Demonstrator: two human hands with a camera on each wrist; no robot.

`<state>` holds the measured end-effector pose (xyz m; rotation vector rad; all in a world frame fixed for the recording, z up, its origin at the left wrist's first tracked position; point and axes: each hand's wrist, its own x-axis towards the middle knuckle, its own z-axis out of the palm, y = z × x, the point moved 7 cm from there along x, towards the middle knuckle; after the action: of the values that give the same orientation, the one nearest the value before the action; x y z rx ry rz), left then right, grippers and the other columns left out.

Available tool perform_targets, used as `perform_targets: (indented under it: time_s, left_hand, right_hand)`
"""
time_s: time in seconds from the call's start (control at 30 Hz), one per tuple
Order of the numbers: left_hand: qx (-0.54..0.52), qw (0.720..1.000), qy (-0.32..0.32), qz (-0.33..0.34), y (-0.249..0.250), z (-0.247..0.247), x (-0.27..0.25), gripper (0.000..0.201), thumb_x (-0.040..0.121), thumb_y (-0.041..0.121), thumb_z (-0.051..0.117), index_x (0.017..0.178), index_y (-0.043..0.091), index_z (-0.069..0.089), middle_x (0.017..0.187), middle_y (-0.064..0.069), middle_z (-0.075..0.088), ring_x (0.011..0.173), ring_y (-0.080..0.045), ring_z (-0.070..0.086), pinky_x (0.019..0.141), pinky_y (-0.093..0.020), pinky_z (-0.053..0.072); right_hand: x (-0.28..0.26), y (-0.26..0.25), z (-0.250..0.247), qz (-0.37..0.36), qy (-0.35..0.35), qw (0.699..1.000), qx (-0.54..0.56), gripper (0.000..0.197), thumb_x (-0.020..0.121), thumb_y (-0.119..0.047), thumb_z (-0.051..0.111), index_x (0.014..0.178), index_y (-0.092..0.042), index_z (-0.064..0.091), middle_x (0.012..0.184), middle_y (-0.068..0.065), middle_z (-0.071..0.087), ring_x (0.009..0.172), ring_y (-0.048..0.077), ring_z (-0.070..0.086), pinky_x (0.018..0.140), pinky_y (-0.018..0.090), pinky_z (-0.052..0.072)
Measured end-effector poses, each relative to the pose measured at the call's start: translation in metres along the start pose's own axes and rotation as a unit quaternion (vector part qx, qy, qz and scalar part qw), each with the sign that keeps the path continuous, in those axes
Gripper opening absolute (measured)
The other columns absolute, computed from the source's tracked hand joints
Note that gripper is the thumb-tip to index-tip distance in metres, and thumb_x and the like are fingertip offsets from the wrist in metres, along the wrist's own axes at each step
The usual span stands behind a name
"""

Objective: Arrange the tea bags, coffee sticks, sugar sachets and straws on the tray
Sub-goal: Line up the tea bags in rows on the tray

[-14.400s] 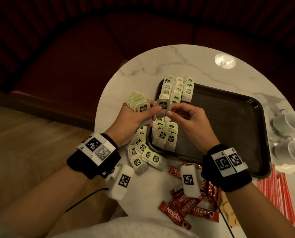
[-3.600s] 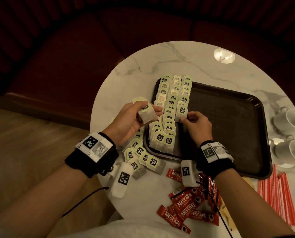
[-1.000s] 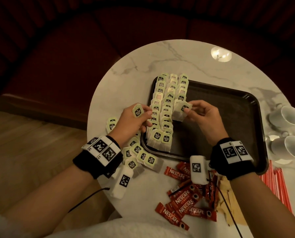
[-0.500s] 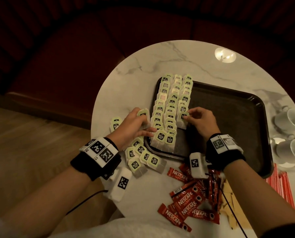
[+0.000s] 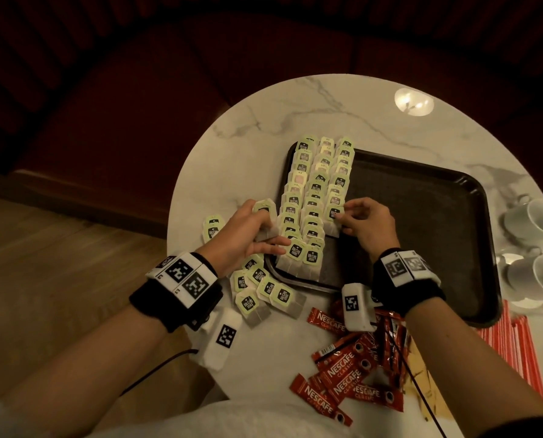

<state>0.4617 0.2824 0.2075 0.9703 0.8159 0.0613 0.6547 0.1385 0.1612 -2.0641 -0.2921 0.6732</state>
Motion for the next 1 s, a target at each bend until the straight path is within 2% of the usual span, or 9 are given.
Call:
perform_targets:
  time_s: [0.1, 0.2, 0.3, 0.43, 0.53, 0.73, 0.8, 0.9, 1.0]
  left_hand:
    - [-0.017, 1.000, -0.001, 0.000, 0.001, 0.000, 0.000, 0.016, 0.095, -0.002, 0.030, 0.101, 0.009, 0.039, 0.100, -0.018, 0.048, 0.084, -0.039, 0.067, 0.063, -0.039, 0.060]
    - [-0.001, 1.000, -0.006, 0.028, 0.004, 0.000, 0.002, 0.011, 0.098, 0.001, 0.033, 0.101, 0.009, 0.040, 0.101, -0.016, 0.050, 0.093, -0.037, 0.070, 0.068, -0.039, 0.061]
    - [0.039, 0.998, -0.010, 0.051, 0.007, 0.002, 0.002, 0.005, 0.100, 0.005, 0.044, 0.100, 0.009, 0.047, 0.108, -0.019, 0.059, 0.098, -0.032, 0.070, 0.079, -0.040, 0.060]
    - [0.106, 0.989, -0.014, 0.097, 0.014, 0.005, 0.000, 0.016, 0.092, 0.012, 0.062, 0.108, 0.009, 0.059, 0.107, -0.016, 0.070, 0.098, -0.024, 0.069, 0.080, -0.032, 0.059]
    - [0.110, 0.985, -0.020, 0.130, 0.019, 0.009, -0.001, 0.023, 0.091, 0.011, 0.064, 0.113, 0.004, 0.062, 0.103, -0.010, 0.073, 0.092, -0.014, 0.071, 0.076, -0.022, 0.056]
    - [0.095, 0.984, -0.015, 0.152, 0.023, 0.008, -0.002, 0.020, 0.089, 0.016, 0.066, 0.109, 0.011, 0.068, 0.102, -0.005, 0.073, 0.098, -0.017, 0.070, 0.085, -0.030, 0.057]
    - [0.094, 0.984, 0.000, 0.150, 0.023, 0.003, 0.000, 0.019, 0.089, 0.019, 0.067, 0.108, 0.016, 0.067, 0.100, 0.001, 0.072, 0.096, -0.014, 0.067, 0.080, -0.028, 0.055]
    - [0.105, 0.985, 0.024, 0.136, 0.019, -0.010, 0.001, 0.016, 0.091, 0.017, 0.064, 0.107, 0.014, 0.066, 0.091, 0.004, 0.067, 0.085, -0.008, 0.062, 0.071, -0.024, 0.052]
    - [0.188, 0.974, 0.038, 0.125, 0.006, -0.024, -0.001, 0.011, 0.093, 0.014, 0.061, 0.102, 0.015, 0.067, 0.092, 0.002, 0.065, 0.079, -0.008, 0.059, 0.066, -0.019, 0.050]
  right_hand:
    - [-0.003, -0.007, -0.010, -0.027, 0.033, 0.999, -0.033, 0.019, 0.084, -0.020, 0.077, 0.099, -0.022, 0.065, 0.097, -0.003, 0.069, 0.096, 0.015, 0.067, 0.089, 0.041, 0.057]
    - [-0.022, -0.031, -0.014, -0.082, 0.042, 0.995, -0.026, 0.015, 0.089, -0.021, 0.071, 0.103, -0.022, 0.065, 0.100, -0.008, 0.068, 0.099, 0.009, 0.064, 0.094, 0.036, 0.054]
    - [-0.050, -0.056, 0.002, -0.123, -0.030, 0.992, -0.001, 0.013, 0.092, -0.022, 0.067, 0.105, -0.023, 0.066, 0.103, -0.010, 0.068, 0.099, 0.004, 0.064, 0.086, 0.023, 0.054]
    - [-0.079, -0.072, 0.031, -0.147, -0.146, 0.978, -0.001, 0.015, 0.091, -0.027, 0.066, 0.106, -0.024, 0.068, 0.100, -0.011, 0.069, 0.093, 0.002, 0.064, 0.083, 0.020, 0.054]
    - [-0.085, -0.071, 0.042, -0.144, -0.169, 0.975, 0.025, 0.020, 0.089, -0.025, 0.070, 0.109, -0.022, 0.067, 0.099, -0.005, 0.070, 0.094, 0.006, 0.066, 0.083, 0.021, 0.054]
    - [-0.087, -0.065, 0.042, -0.117, -0.150, 0.976, 0.105, 0.027, 0.087, -0.012, 0.072, 0.113, -0.009, 0.065, 0.094, 0.000, 0.074, 0.091, 0.009, 0.071, 0.081, 0.021, 0.055]
    - [-0.084, -0.057, 0.038, -0.105, -0.129, 0.980, 0.108, 0.024, 0.086, -0.013, 0.073, 0.109, -0.008, 0.066, 0.099, 0.003, 0.074, 0.094, 0.013, 0.071, 0.084, 0.024, 0.057]
    - [-0.079, -0.037, 0.024, -0.054, -0.087, 0.986, 0.133, 0.022, 0.087, -0.013, 0.071, 0.108, -0.009, 0.066, 0.102, 0.004, 0.075, 0.096, 0.013, 0.072, 0.084, 0.028, 0.058]
    - [-0.073, -0.015, 0.008, -0.006, -0.042, 0.985, 0.169, 0.017, 0.090, -0.011, 0.068, 0.107, -0.011, 0.067, 0.101, 0.003, 0.075, 0.095, 0.016, 0.072, 0.080, 0.026, 0.058]
